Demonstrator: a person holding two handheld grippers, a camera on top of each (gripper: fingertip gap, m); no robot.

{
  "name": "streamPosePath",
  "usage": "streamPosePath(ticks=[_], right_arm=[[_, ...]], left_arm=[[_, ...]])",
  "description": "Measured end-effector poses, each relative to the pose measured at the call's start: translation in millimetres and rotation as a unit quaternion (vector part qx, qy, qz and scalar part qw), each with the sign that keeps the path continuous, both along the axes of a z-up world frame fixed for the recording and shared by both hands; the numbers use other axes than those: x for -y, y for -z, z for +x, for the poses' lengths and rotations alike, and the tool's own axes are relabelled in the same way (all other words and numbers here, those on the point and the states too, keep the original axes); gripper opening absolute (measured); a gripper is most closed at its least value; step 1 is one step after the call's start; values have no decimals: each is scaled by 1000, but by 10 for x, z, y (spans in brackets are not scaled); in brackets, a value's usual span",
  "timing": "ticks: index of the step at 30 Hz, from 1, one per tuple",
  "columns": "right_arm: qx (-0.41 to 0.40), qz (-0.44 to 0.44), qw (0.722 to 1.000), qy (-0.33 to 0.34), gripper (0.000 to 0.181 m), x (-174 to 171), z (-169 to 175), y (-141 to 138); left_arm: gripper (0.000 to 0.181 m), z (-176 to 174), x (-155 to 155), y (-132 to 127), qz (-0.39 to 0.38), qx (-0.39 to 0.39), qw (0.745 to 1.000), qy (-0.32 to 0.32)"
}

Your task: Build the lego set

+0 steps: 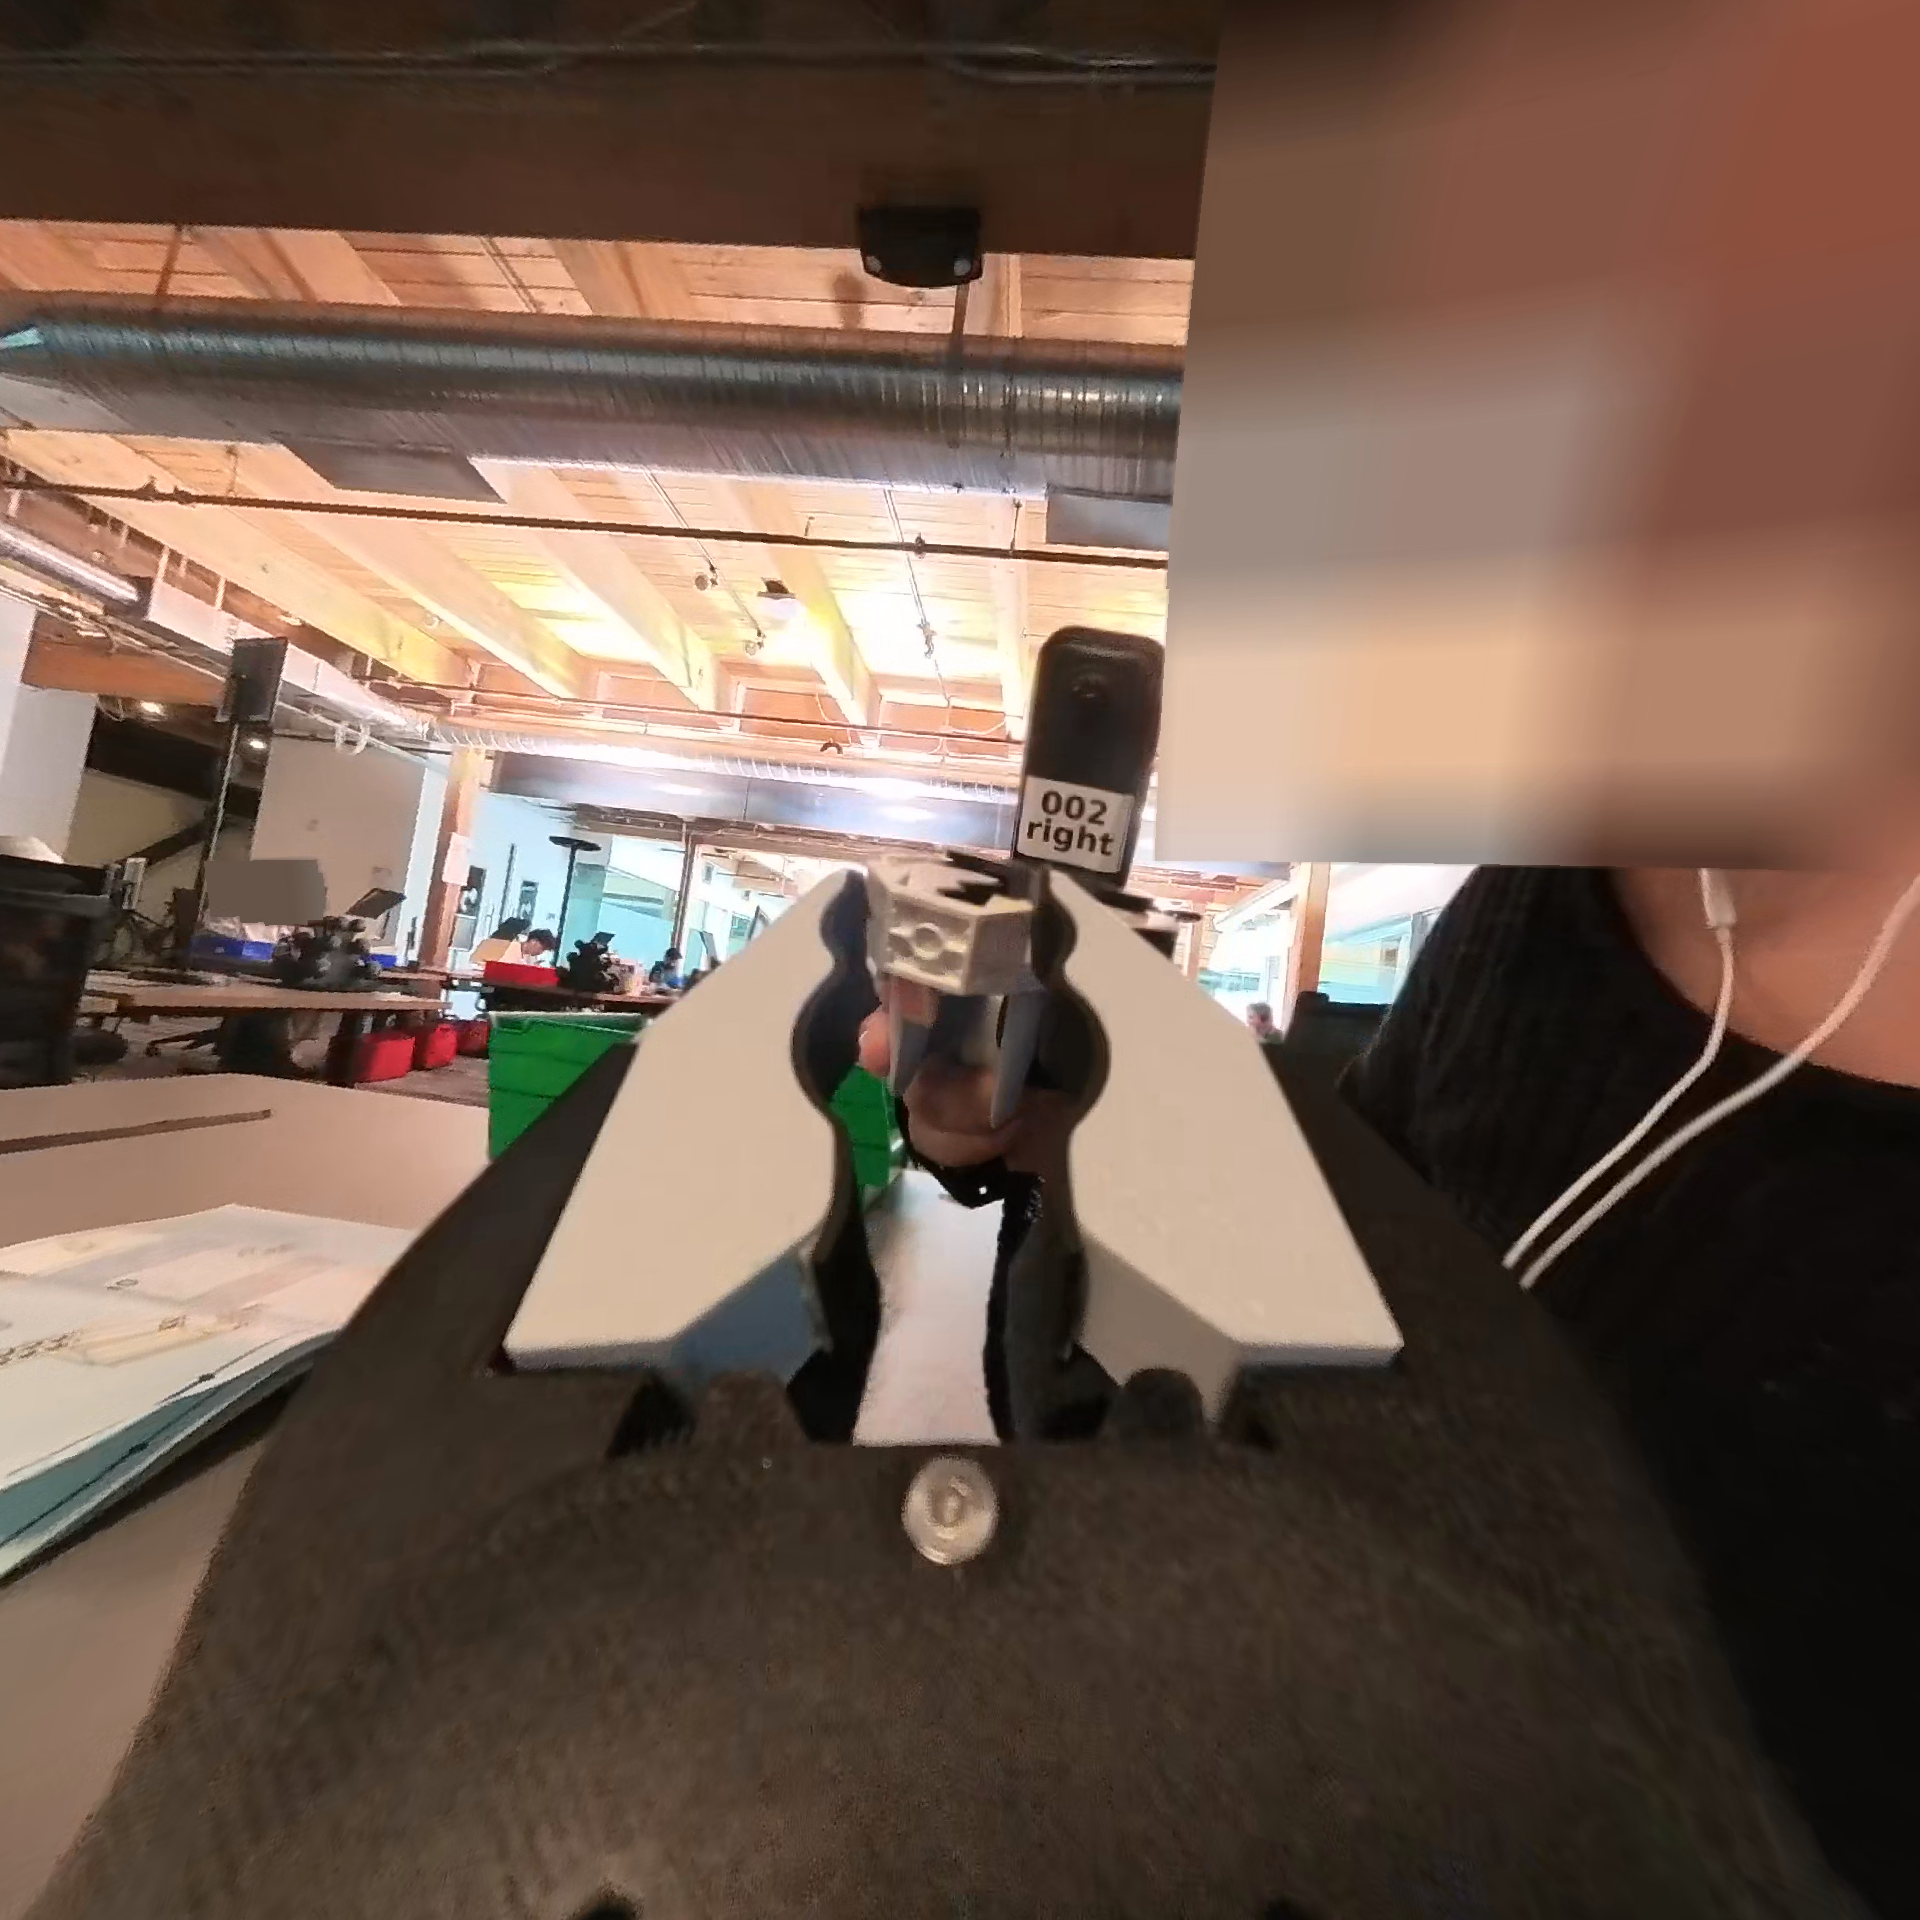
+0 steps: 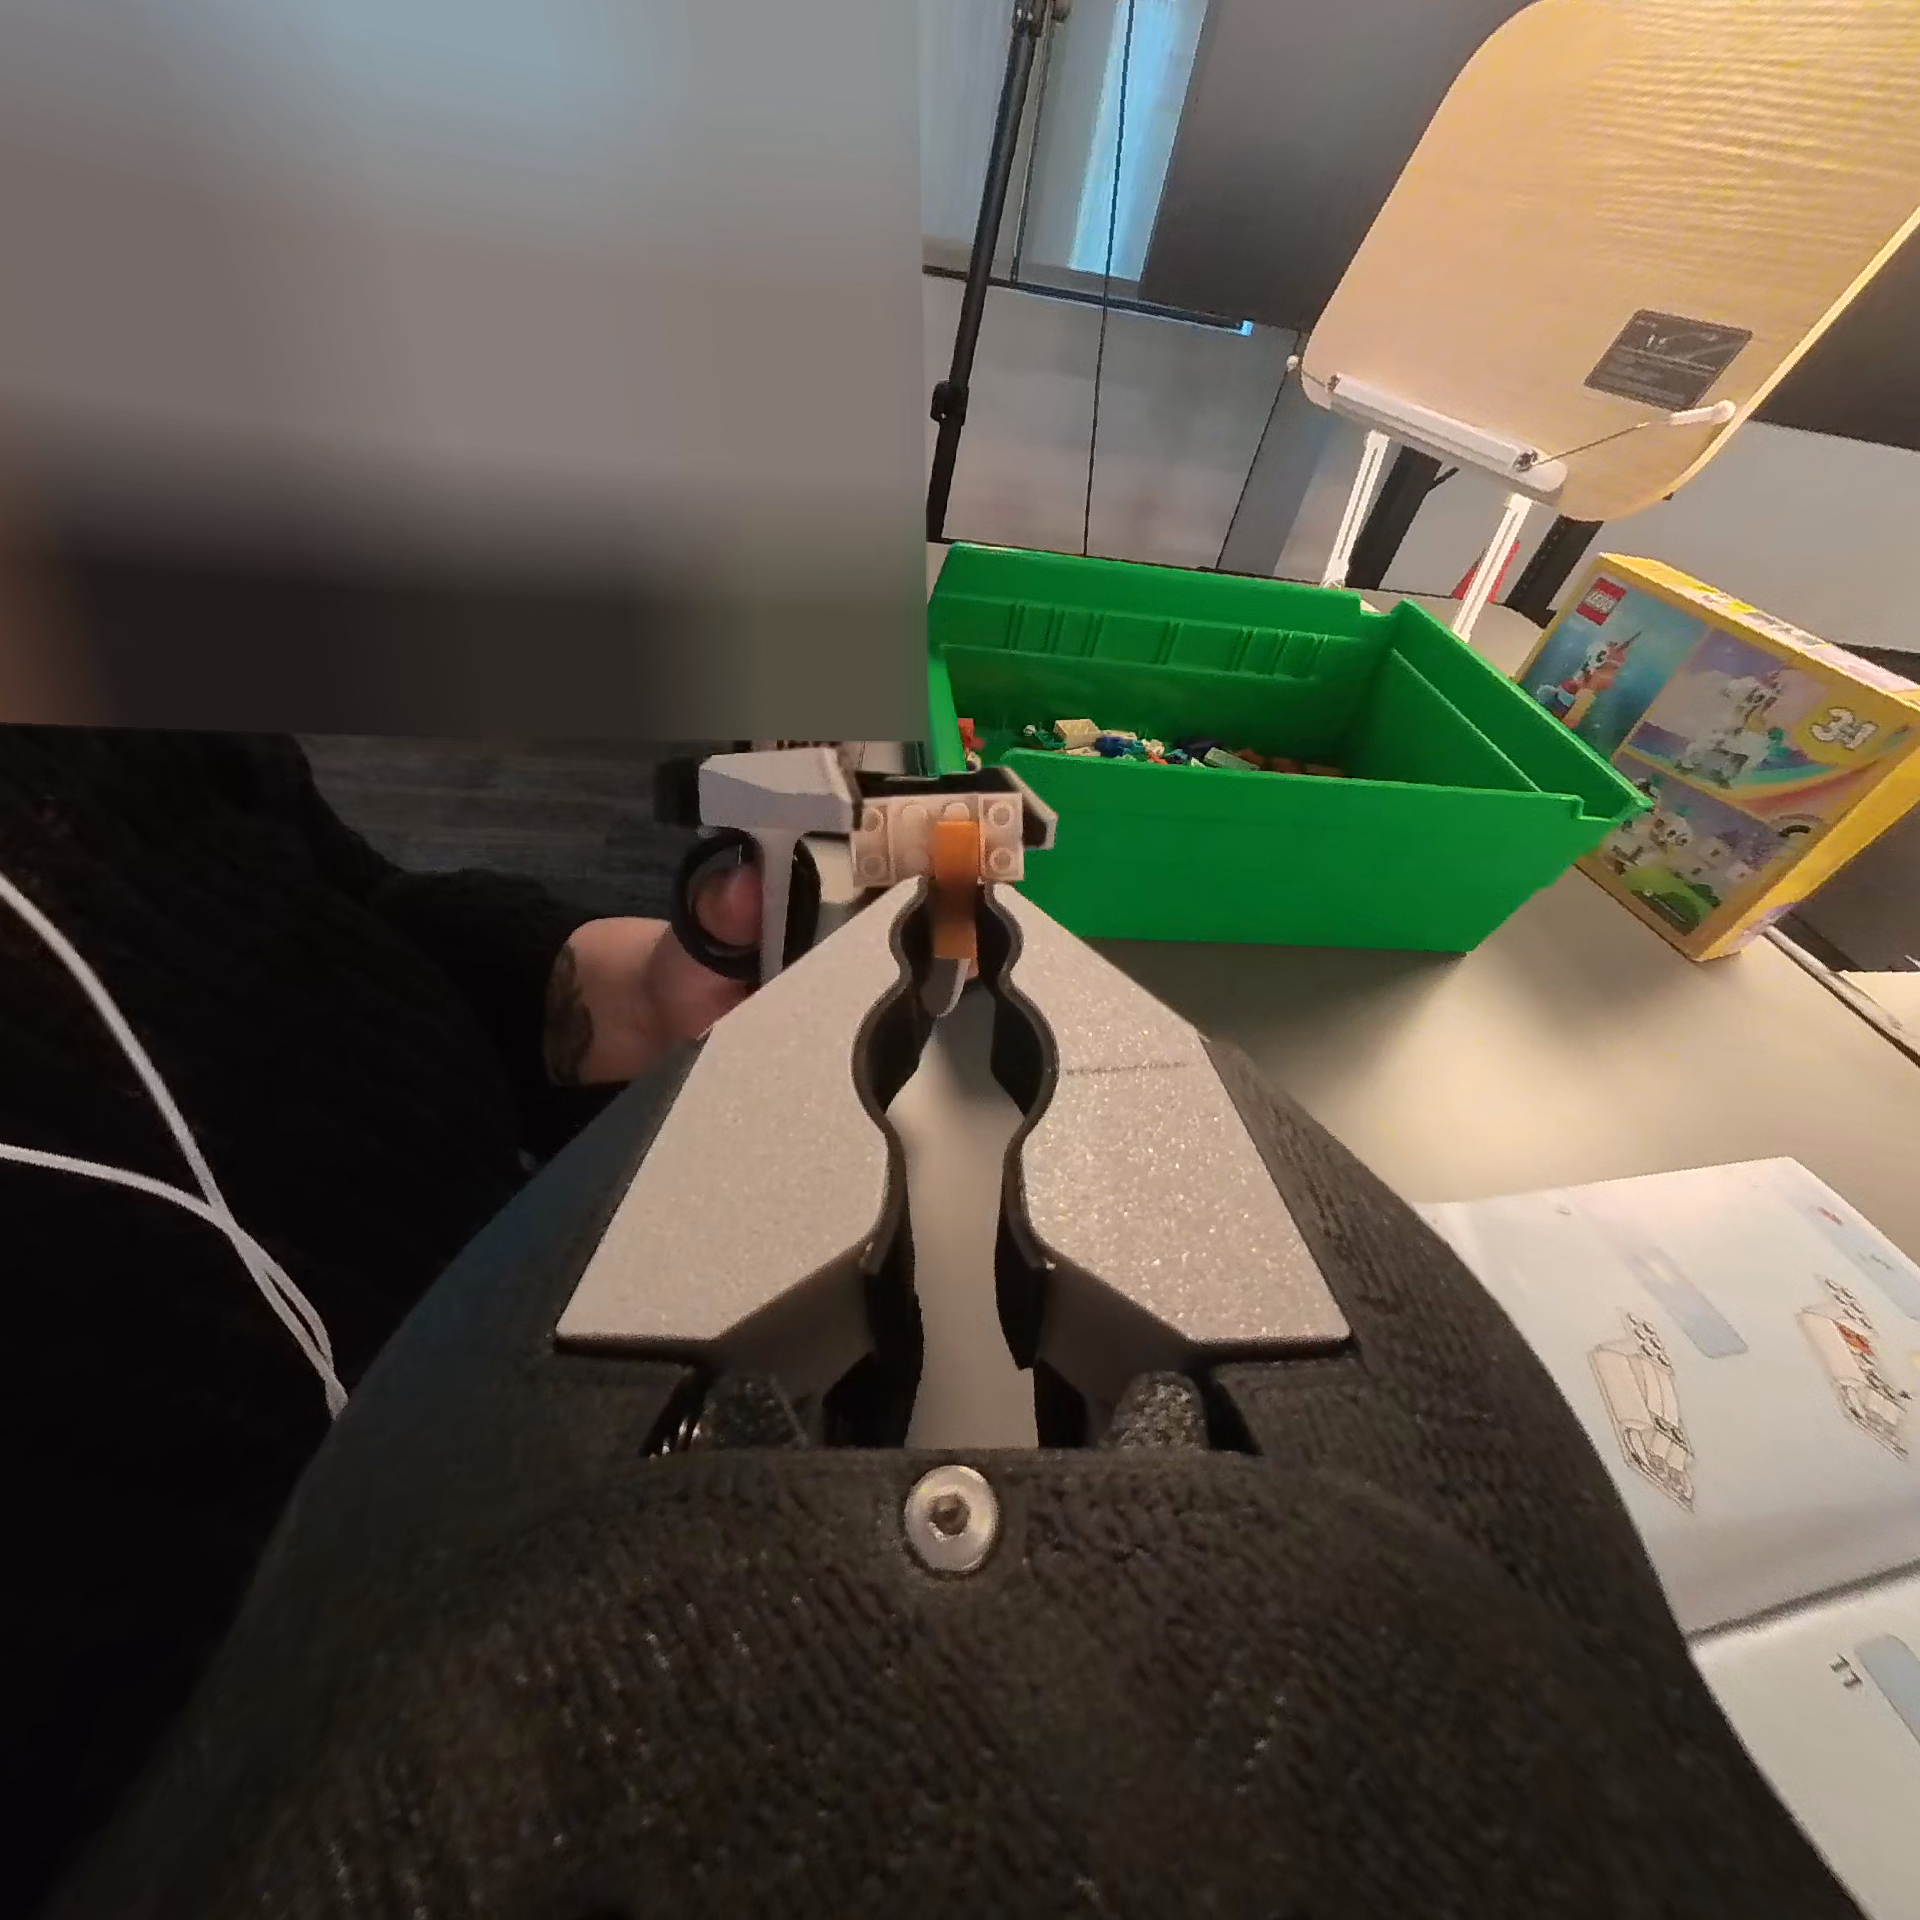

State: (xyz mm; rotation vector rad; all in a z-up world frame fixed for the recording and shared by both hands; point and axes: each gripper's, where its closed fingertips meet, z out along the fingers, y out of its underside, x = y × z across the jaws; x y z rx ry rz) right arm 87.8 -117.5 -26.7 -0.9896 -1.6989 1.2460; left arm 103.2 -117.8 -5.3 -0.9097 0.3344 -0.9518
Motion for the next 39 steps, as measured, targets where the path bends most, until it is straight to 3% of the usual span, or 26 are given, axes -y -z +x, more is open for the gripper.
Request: streamPosePath(ticks=[6, 18, 25, 34, 39], right_arm=[[8, 52, 998, 22, 5, -44, -17, 92], [6, 10, 995, 97, 5, -173, -109, 143], [-17, -2, 996, 91, 5, -158, -123, 120], [-50, 19, 994, 100, 6, -153, -163, 43], [-48, 38, 989, 137, 6, -206, -218, 35]], left_arm=[[31, 49, -49, 43, -15, -4, 1000, 0], [30, 4, -193, 98, -34, -43, 997, -57], [29, -9, -179, 74, -30, -40, 997, -54], [29, -107, -163, -18, -27, 49, 998, -17], [30, -156, -212, -31, -21, 77, 996, -37]])
